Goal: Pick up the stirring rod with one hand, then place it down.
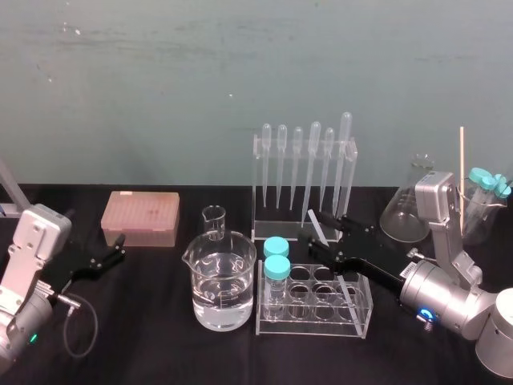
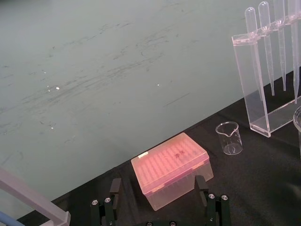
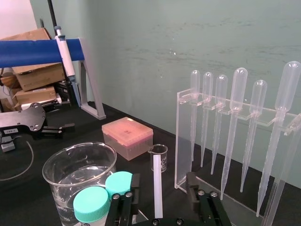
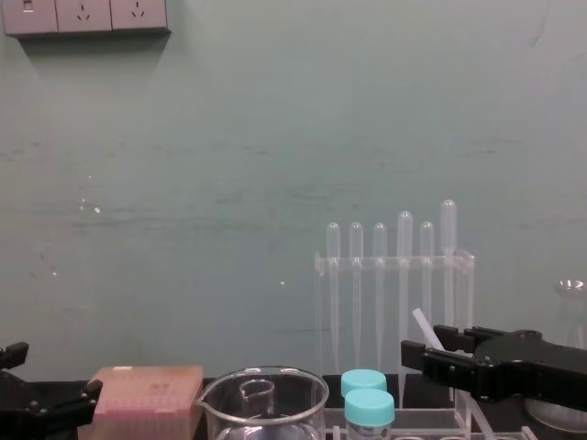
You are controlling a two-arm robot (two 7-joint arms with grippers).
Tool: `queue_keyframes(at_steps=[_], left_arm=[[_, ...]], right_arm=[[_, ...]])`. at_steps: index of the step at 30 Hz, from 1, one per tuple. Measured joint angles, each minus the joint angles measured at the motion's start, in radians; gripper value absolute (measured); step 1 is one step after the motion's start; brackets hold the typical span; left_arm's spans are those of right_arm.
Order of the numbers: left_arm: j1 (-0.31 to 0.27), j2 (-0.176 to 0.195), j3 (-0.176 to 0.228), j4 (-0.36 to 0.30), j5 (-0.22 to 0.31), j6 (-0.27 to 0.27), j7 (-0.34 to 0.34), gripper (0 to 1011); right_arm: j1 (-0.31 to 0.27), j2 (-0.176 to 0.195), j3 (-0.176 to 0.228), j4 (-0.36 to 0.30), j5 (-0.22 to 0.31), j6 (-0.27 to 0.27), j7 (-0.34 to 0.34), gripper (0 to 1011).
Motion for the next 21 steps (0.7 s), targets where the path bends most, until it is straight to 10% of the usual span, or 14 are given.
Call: queue_keyframes(at_steps=[21], left_arm=[[0.0,0.0,0.0,0.0,0.0,0.0,0.0,1000]], right_arm=[[0.0,0.0,0.0,0.0,-0.001,-0.002,0.001,70]])
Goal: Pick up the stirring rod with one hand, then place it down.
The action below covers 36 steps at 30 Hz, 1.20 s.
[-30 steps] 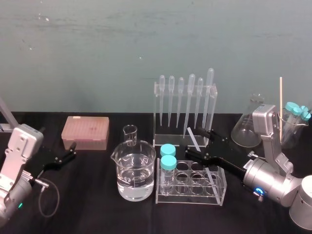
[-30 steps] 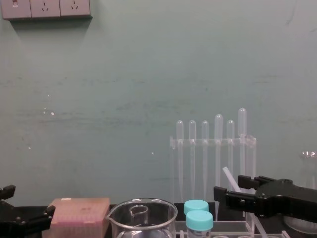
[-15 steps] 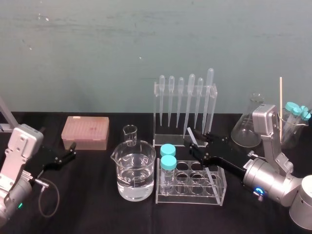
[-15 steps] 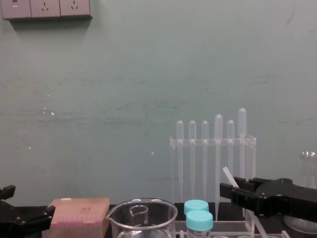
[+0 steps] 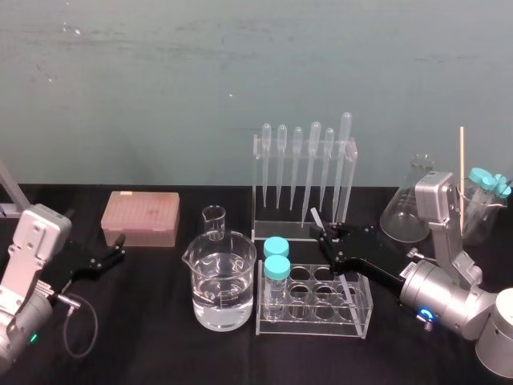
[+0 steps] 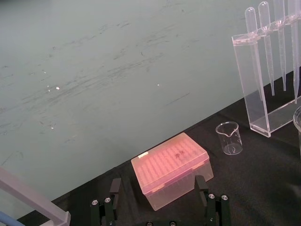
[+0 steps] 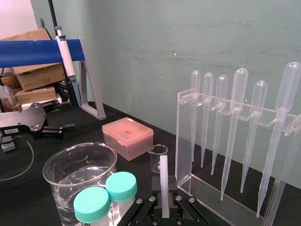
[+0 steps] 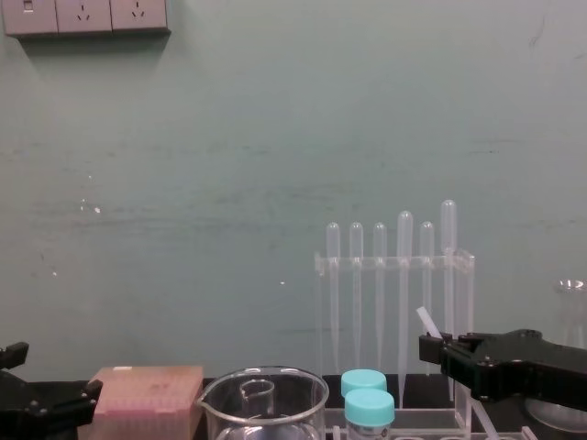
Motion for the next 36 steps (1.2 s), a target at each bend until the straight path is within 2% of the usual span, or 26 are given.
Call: queue_keyframes(at_steps=[5,8,14,15,23,28,29,32,36], left_arm=[[0.0,0.0,0.0,0.0,0.0,0.0,0.0,1000],[0.0,0.0,0.0,0.0,0.0,0.0,0.0,1000],[0.0,0.0,0.0,0.0,0.0,0.0,0.0,1000],[0.0,0.0,0.0,0.0,0.0,0.0,0.0,1000],[0.0,0.0,0.0,0.0,0.0,0.0,0.0,1000],[0.0,0.0,0.0,0.0,0.0,0.0,0.0,1000],[0.0,0.0,0.0,0.0,0.0,0.0,0.0,1000],[0.0,0.0,0.0,0.0,0.0,0.0,0.0,1000],[0.0,0.0,0.0,0.0,0.0,0.0,0.0,1000]], right_arm=[[0.0,0.0,0.0,0.0,0.0,0.0,0.0,70],[-0.004,-0.005,0.01,0.001,-0.006,-0.03,0.002,70],[-0.011,-0.04,0.053,0.01,-0.001,-0.146,0.025,70],[-0.008,-0.054,0.063,0.015,0.007,-0.178,0.037,70],[0.039,-0.115,0.101,0.047,0.041,-0.303,0.114,70],[0.064,-0.135,0.113,0.062,-0.012,-0.426,0.133,70],[0.068,-0.137,0.116,0.066,-0.031,-0.465,0.14,70],[0.069,-0.138,0.124,0.082,-0.05,-0.522,0.161,70],[0.052,-0.135,0.135,0.096,-0.052,-0.541,0.173,70]])
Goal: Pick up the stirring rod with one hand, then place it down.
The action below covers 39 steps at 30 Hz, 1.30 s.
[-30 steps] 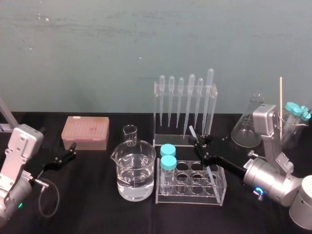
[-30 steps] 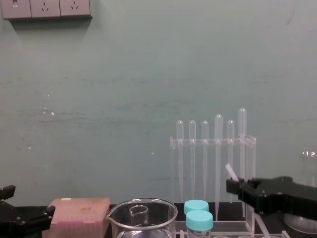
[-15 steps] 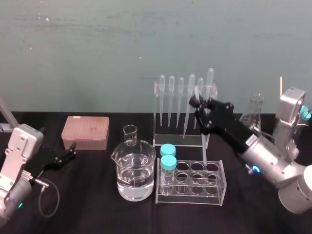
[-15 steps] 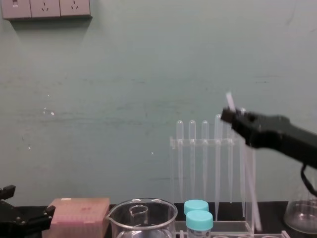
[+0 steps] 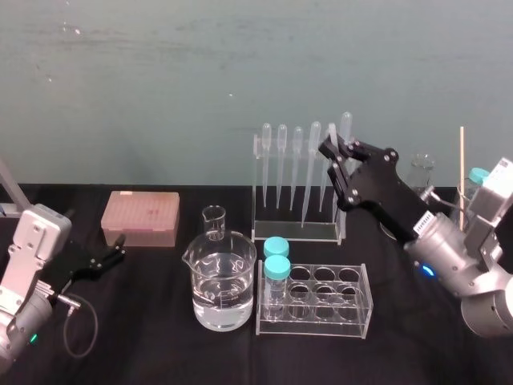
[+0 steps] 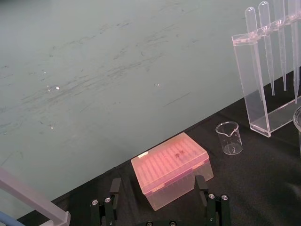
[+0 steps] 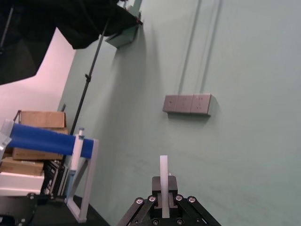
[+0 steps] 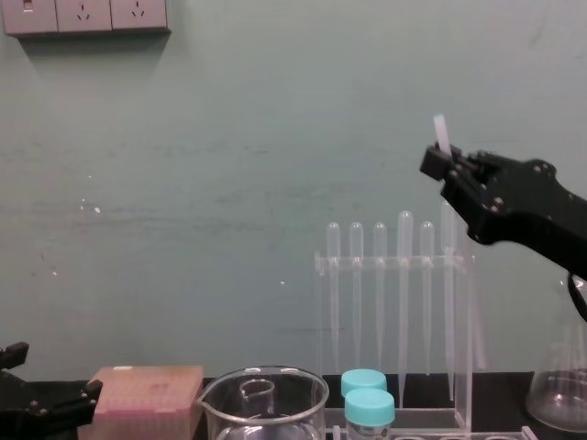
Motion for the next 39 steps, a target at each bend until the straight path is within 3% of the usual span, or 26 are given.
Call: queue_keyframes(at_steps=[6,39], left_arm=[[0.0,0.0,0.0,0.0,0.0,0.0,0.0,1000],[0.0,0.0,0.0,0.0,0.0,0.0,0.0,1000]], right_arm=[[-0.03,0.004,0.021,0.008,0.006,0.015,0.0,70],[-0.025,0.004,0.015,0.006,0.002,0.011,-0.001,70]])
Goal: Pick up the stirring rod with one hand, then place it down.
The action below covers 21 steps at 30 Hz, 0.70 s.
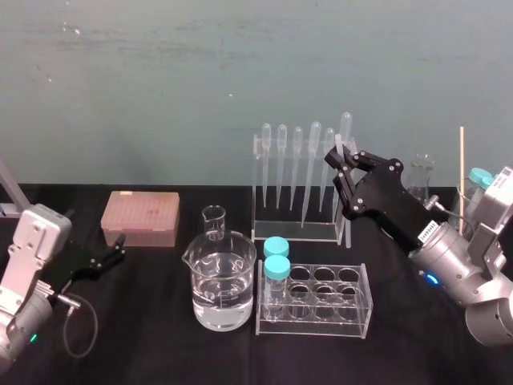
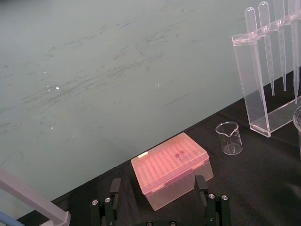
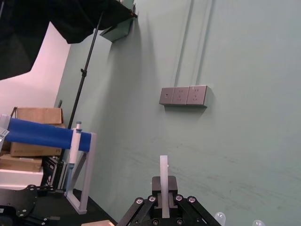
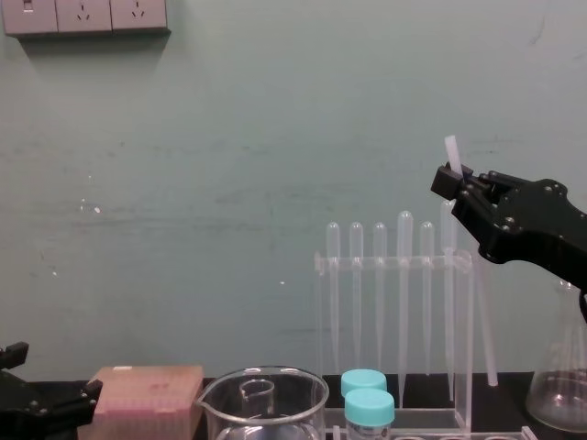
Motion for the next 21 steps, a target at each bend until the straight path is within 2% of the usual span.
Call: queue_keyframes(at_steps=[21], left_arm=[[0.0,0.0,0.0,0.0,0.0,0.0,0.0,1000]], right_arm=[[0.0,0.0,0.0,0.0,0.0,-0.002,0.0,70]])
